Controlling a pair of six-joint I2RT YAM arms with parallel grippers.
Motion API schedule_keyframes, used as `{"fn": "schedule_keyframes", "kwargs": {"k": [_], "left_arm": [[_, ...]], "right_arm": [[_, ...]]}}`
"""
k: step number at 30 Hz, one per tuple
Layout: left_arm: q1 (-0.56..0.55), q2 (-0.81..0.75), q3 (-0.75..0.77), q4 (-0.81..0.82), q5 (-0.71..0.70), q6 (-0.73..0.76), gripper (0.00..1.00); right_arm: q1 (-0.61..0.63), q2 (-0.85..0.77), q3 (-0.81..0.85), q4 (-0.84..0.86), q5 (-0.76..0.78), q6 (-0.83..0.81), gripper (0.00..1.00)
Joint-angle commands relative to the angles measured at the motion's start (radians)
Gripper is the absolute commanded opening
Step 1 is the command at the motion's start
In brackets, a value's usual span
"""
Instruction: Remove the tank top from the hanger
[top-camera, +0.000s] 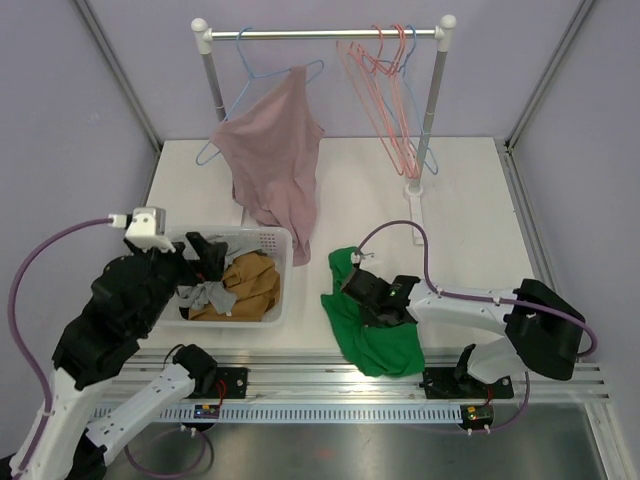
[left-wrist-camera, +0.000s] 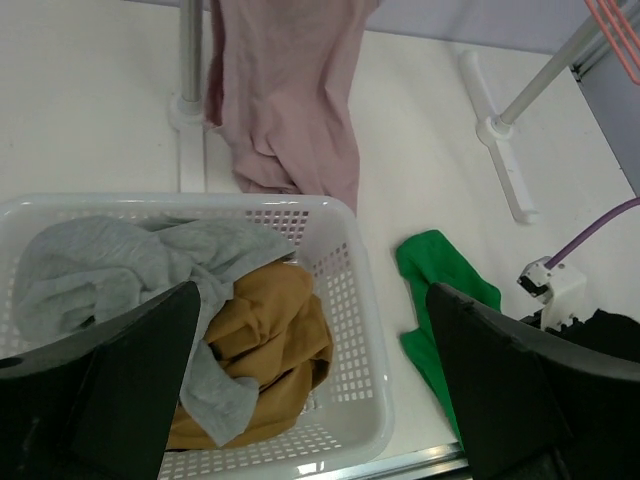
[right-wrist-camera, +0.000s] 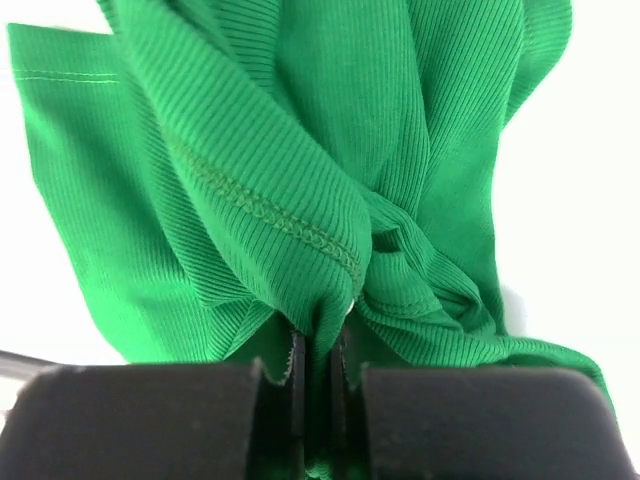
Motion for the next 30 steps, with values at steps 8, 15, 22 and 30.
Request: {"fn": "schedule_keyframes", "kwargs": {"k": [8,15,22,30], "left_arm": [[0.002,-0.375,-0.197,0.119,-0.326,-0.008,0.99],[0.031,-0.485,-0.237,0.121,-0.385,-0.041,0.99],[0.084,-0.530,-0.246,0.107,-0.442,-0.057,0.99],[0.105,-0.557,-0.255,0.108,-0.464,-0.062,0.99]], "right_arm": [[0.009,-0.256,0.347,0.024,-0.001,-0.187,0.00],[0.009,-0.111,0.629,0.161,-0.233,-0.435,0.00],[0.009,0.134,0.887,0.325,-0.456,-0.573,0.00],[0.009,0.544,1.186,0.397,-0.710,-0.565,0.00]]}}
